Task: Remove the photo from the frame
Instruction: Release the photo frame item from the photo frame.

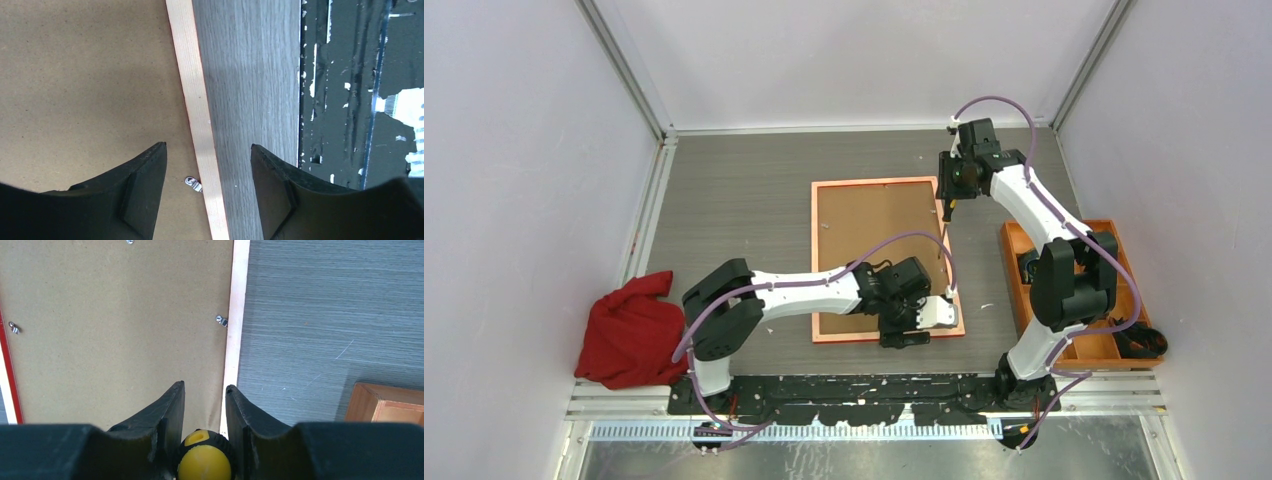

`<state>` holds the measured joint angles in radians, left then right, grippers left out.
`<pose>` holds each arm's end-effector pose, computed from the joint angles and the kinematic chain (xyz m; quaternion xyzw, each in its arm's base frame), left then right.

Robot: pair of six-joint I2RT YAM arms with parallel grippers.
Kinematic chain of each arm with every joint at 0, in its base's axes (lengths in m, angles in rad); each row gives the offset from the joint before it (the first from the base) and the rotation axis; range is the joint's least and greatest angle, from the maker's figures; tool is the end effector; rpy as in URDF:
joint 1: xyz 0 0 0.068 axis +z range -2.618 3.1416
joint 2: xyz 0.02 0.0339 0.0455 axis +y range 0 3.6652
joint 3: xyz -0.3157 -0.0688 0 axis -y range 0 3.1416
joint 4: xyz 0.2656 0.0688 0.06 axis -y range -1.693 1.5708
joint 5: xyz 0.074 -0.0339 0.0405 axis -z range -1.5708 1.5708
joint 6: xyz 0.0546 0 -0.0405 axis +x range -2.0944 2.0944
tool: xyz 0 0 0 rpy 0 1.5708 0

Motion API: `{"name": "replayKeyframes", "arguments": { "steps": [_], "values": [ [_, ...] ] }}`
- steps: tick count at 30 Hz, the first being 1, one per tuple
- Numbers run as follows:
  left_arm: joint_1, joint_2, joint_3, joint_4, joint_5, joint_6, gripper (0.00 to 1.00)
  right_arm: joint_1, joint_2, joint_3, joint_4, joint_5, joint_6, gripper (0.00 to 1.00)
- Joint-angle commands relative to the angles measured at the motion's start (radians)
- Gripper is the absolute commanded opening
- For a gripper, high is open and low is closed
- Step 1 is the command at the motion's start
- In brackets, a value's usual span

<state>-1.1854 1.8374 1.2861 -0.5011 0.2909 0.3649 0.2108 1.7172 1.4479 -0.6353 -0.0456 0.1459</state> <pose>0.1447 -0.3983 0.2203 0.6958 0.6572 -0.2296 0.1767 0.4077 0.0898 0.3119 -0.0381 0.9440 0.0792 0.3179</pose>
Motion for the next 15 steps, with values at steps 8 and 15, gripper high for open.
{"name": "replayKeyframes", "arguments": {
  "steps": [8,15],
  "values": [
    [-0.008,0.011,-0.041,0.058,0.028,-0.004,0.59,0.042,-0.004,0.085,-0.048,0.128,-0.015,0.01],
    [-0.008,0.037,-0.064,0.090,-0.013,-0.001,0.56,0.044,0.007,0.109,-0.084,0.156,-0.029,0.01]
  ]
}}
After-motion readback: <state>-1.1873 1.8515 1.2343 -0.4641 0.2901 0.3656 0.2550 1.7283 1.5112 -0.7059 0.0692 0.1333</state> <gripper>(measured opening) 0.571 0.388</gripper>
